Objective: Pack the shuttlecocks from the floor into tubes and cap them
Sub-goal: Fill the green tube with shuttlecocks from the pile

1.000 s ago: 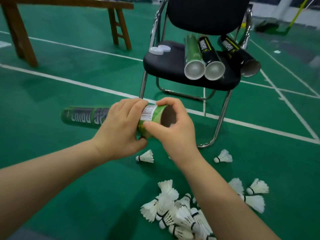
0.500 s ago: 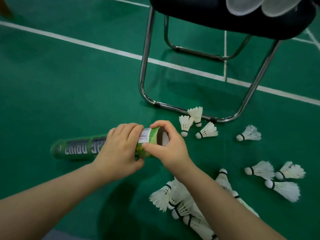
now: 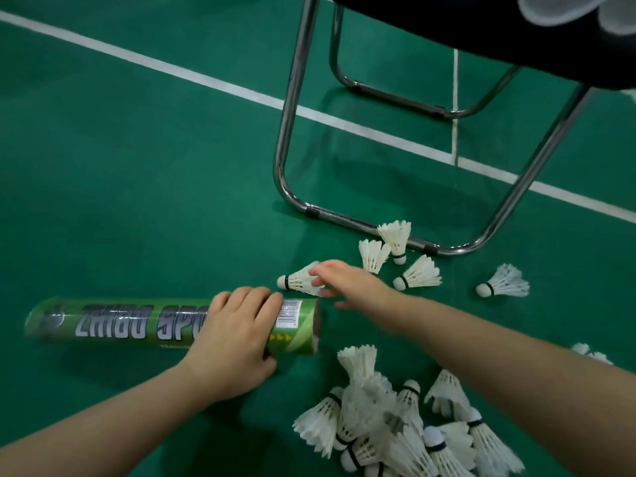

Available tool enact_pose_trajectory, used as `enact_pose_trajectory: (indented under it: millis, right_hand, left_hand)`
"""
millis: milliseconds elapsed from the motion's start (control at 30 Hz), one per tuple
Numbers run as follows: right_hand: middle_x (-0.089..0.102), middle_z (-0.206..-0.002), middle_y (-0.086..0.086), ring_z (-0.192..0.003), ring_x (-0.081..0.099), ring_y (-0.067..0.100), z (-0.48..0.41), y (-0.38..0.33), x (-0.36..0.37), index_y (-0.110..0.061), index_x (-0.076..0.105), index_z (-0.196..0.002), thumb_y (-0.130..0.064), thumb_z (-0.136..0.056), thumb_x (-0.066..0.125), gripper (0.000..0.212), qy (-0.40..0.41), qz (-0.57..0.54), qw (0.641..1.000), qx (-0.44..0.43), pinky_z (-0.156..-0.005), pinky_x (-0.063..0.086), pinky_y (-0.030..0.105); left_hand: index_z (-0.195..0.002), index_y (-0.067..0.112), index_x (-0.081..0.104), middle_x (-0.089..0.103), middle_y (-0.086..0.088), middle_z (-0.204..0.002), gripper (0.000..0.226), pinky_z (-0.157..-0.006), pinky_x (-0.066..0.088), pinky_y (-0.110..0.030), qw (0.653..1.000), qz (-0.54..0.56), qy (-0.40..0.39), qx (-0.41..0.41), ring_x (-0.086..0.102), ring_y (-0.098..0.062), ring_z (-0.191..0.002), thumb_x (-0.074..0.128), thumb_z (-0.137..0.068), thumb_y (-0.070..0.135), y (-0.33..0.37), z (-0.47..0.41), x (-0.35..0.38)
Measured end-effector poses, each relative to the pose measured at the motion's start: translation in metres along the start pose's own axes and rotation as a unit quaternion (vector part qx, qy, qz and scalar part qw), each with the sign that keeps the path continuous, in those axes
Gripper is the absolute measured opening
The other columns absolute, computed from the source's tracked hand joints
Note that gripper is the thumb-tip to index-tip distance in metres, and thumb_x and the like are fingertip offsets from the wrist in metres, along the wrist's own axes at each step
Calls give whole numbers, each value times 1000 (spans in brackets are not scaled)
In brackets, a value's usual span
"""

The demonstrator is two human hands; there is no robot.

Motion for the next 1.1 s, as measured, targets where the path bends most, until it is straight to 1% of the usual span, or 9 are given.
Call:
enact_pose_trajectory:
  millis: [167,267,333,433,567,700,900,1000,1100]
  right_hand:
    - [67,-103,13,-88,59,23,-47,-1,-65,-9,63,-101,-33,-94,47,30,140,132,981,35,-80,47,33]
    - [60,-89,27,-72,50,23,-64,17,-58,-1,62,-85,-38,-90,53,39,161,154,971,82,-66,36,30]
    - [50,-69,13,-62,43,20,-71,33,-39,-7,53,-72,-45,-88,55,41,137,149,972,117,-58,31,28]
    - [62,-77,7,-71,55,19,-83,51,-16,-8,63,-75,-46,-85,58,40,115,129,977,126,-63,41,29]
    - [54,-71,7,-74,50,22,-84,34,-18,-11,53,-64,-30,-90,55,32,142,102,982,76,-65,34,29]
    - [54,-68,4,-72,50,24,-66,6,-45,-13,59,-73,-27,-95,49,28,195,84,977,10,-58,33,29]
    - [43,-60,1,-63,41,20,14,-38,-108,-4,54,-71,-26,-97,43,35,328,124,931,-101,-55,27,32]
    - [39,-57,2,-55,35,15,53,-39,-101,1,48,-66,-22,-95,46,37,325,117,927,-145,-53,26,32]
    - [40,-58,0,-56,35,13,66,-32,-74,-7,42,-58,-21,-95,46,40,252,133,944,-165,-55,25,32]
  left_hand:
    - [-111,13,53,58,-4,-103,72,-79,30,-35,1000,3,10,-23,45,-22,-95,63,-44,37,-4,-6,6]
    - [-114,14,51,58,-3,-105,75,-82,29,-35,999,4,17,-32,44,-21,-97,65,-45,38,-4,-4,8]
    - [-116,14,49,59,-4,-106,77,-83,29,-35,999,4,17,-38,46,-23,-97,67,-45,37,-6,-5,6]
    - [-116,15,48,59,-4,-105,80,-84,29,-34,999,-4,19,-48,52,-24,-96,72,-43,35,-6,-8,2]
    - [-116,15,46,60,-5,-104,82,-88,41,-38,999,-10,12,-50,58,-27,-93,75,-43,36,-5,-11,5]
    - [-114,16,47,61,-5,-102,84,-83,50,-43,998,-12,5,-58,62,-27,-89,81,-39,35,-6,-14,5]
    - [-111,17,45,59,-4,-99,78,-74,48,-39,995,-21,23,-93,60,-28,-83,78,-43,36,-14,-25,-8]
    - [-112,15,45,59,-6,-98,78,-72,48,-40,994,-27,39,-101,60,-29,-81,78,-44,37,-8,-34,-15]
    - [-112,15,45,58,-6,-97,78,-70,47,-41,994,-18,50,-98,59,-29,-81,79,-45,37,6,-39,-16]
Point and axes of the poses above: each hand's wrist, its own z-axis away from the middle knuckle, its own x-axis out of the palm, y = z × x, the point moved 9 cm from there along -z, towards the middle knuckle
